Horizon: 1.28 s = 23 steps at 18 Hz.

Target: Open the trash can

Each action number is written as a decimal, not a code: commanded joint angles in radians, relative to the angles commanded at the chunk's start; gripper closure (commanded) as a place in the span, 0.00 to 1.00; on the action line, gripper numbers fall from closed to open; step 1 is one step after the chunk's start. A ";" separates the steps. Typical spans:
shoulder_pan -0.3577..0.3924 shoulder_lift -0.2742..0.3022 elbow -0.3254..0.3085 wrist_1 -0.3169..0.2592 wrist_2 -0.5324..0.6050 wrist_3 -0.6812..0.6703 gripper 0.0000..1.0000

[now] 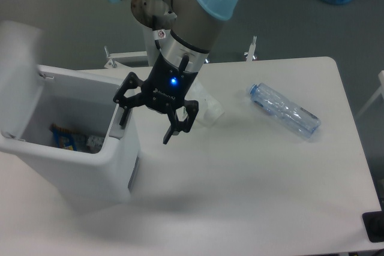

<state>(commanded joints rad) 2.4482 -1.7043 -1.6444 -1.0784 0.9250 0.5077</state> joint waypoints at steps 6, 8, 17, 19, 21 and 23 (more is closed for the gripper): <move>0.017 0.014 0.047 0.000 -0.002 0.005 0.00; 0.055 0.017 0.063 0.000 0.000 0.008 0.00; 0.179 -0.040 0.091 0.029 0.186 0.247 0.00; 0.201 -0.040 0.081 0.031 0.299 0.335 0.00; 0.216 -0.047 0.092 0.026 0.336 0.423 0.00; 0.253 -0.092 0.107 0.029 0.337 0.465 0.00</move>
<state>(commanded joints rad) 2.7011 -1.7961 -1.5372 -1.0493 1.2625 0.9724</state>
